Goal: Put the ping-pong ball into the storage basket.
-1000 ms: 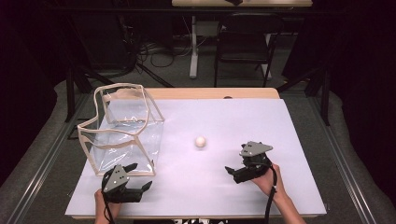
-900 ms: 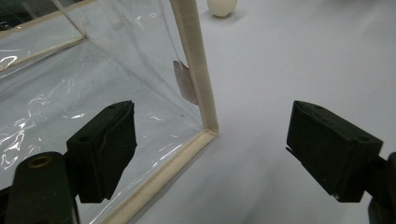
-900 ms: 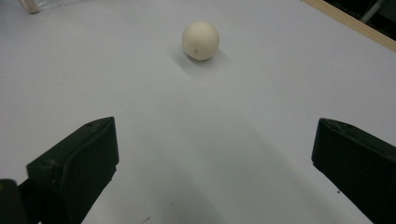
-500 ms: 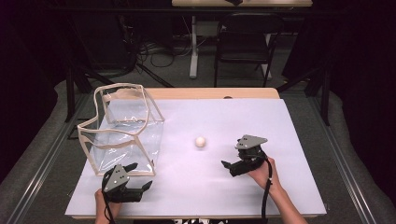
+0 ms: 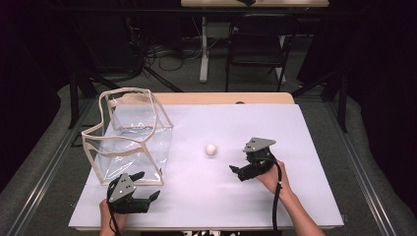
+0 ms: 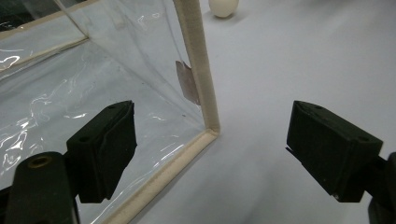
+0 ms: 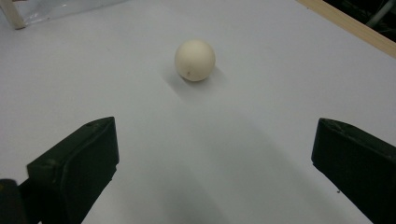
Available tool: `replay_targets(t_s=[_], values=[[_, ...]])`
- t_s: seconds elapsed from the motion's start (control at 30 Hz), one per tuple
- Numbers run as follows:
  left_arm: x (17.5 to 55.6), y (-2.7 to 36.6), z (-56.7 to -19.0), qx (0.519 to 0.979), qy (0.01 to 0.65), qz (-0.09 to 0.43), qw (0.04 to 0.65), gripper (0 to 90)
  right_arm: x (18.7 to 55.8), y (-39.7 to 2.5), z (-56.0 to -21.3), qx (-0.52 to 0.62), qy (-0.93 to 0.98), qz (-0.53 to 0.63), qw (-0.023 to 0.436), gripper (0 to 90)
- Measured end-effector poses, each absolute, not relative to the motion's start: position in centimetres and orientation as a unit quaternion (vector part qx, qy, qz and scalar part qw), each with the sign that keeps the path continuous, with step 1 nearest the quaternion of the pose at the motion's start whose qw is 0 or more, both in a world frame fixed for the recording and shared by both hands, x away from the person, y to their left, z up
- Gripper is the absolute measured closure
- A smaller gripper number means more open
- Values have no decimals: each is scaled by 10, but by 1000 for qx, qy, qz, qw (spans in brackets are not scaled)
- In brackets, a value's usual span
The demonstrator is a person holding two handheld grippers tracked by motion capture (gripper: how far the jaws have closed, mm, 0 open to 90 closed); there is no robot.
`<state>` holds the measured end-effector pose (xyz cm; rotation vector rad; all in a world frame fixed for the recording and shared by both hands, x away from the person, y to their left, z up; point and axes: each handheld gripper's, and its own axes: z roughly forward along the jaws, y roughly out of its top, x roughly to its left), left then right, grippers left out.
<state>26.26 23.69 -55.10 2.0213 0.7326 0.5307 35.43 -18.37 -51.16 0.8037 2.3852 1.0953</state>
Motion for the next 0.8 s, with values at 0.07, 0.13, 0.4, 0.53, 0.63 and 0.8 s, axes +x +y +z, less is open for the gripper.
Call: replay_targets(t_s=[0.07, 0.13, 0.4, 0.53, 0.63, 0.8], values=[[263, 237, -551, 816, 296, 215, 448, 161, 355, -183, -512, 287, 852, 391, 196, 5], [263, 237, -551, 816, 296, 215, 448, 161, 358, -181, -511, 287, 853, 389, 196, 5], [263, 237, -551, 816, 296, 214, 448, 161, 369, -177, -504, 288, 850, 394, 199, 5], [262, 237, -551, 816, 296, 214, 448, 161, 373, -176, -502, 287, 851, 393, 199, 4], [263, 237, -551, 815, 297, 215, 448, 161, 376, -175, -502, 287, 852, 391, 198, 4], [263, 237, -551, 815, 298, 214, 449, 161, 383, -172, -502, 287, 855, 386, 193, 4]])
